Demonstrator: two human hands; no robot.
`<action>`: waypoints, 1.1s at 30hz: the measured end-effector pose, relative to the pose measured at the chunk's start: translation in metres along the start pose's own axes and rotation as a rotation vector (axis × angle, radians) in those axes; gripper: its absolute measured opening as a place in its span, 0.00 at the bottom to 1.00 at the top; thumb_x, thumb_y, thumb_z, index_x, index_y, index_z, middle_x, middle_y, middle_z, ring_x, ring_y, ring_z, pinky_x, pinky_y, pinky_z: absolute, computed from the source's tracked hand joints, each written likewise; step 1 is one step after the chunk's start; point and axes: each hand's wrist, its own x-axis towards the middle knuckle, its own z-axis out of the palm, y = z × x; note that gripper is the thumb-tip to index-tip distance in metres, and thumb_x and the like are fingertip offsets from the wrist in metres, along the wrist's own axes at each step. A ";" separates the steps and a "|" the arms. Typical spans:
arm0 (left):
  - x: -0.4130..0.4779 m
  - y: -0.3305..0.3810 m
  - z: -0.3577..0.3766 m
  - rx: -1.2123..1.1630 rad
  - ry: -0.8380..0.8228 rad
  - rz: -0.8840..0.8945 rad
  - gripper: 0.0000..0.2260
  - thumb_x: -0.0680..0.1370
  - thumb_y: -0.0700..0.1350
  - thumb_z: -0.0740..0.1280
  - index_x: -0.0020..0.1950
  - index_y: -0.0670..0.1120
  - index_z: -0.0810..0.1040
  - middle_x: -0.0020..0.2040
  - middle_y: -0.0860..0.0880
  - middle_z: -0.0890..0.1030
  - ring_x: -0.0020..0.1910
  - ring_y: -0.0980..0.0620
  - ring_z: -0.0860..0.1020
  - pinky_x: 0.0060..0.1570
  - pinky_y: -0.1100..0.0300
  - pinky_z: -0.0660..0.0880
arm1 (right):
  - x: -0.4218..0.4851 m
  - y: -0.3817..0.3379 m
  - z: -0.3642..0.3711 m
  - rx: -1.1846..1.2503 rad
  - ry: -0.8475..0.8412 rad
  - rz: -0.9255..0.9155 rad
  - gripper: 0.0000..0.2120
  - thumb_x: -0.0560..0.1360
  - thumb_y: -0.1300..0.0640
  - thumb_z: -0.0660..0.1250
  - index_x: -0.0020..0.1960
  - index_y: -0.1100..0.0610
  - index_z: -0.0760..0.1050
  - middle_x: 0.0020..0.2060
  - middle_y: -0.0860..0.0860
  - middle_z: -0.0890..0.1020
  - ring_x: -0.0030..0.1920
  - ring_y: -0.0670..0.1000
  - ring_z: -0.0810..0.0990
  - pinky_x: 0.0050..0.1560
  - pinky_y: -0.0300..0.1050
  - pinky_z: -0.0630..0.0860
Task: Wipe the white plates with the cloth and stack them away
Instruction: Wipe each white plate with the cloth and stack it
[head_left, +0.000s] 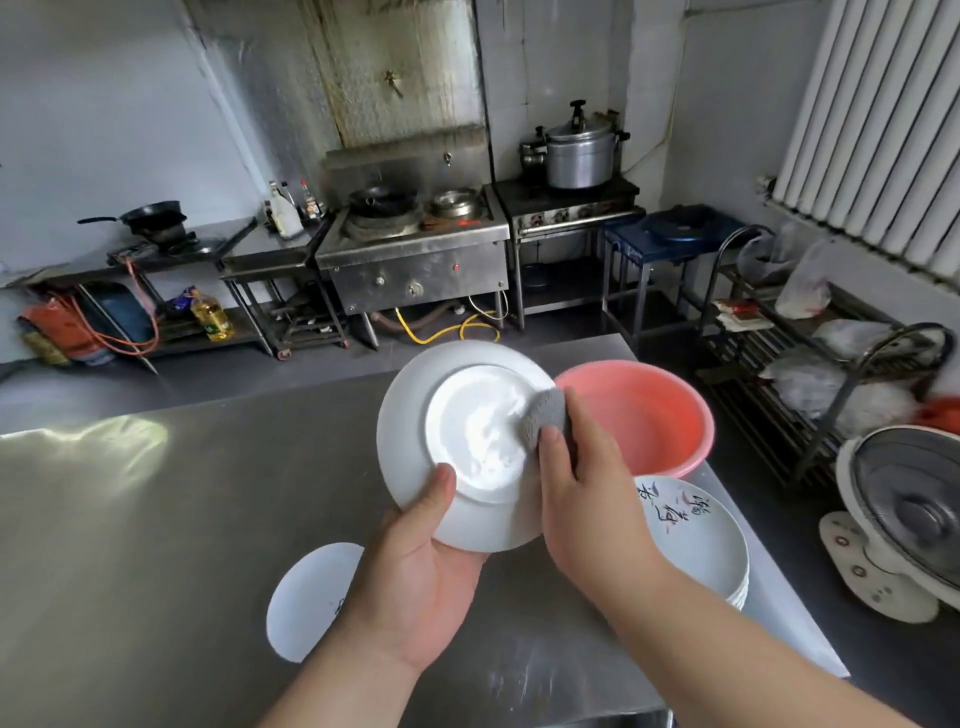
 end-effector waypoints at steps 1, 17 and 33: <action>-0.001 0.004 -0.004 -0.001 -0.008 -0.037 0.22 0.85 0.51 0.59 0.78 0.45 0.73 0.77 0.39 0.72 0.77 0.37 0.70 0.76 0.34 0.65 | 0.012 -0.002 -0.006 -0.031 -0.012 -0.030 0.19 0.85 0.48 0.57 0.74 0.49 0.72 0.63 0.52 0.80 0.64 0.49 0.77 0.67 0.50 0.72; -0.001 -0.004 -0.006 -0.031 0.085 -0.002 0.20 0.85 0.45 0.60 0.77 0.44 0.74 0.74 0.38 0.76 0.74 0.37 0.74 0.69 0.39 0.74 | 0.016 -0.001 0.003 -0.197 -0.147 -0.012 0.23 0.86 0.49 0.54 0.79 0.56 0.63 0.70 0.55 0.72 0.71 0.56 0.70 0.67 0.47 0.67; 0.024 0.012 -0.002 -0.013 0.115 -0.119 0.22 0.83 0.50 0.64 0.76 0.44 0.75 0.71 0.40 0.80 0.69 0.40 0.80 0.59 0.42 0.82 | 0.044 0.002 -0.036 -0.164 -0.099 -0.075 0.13 0.84 0.51 0.61 0.68 0.45 0.76 0.57 0.46 0.83 0.60 0.49 0.78 0.59 0.46 0.74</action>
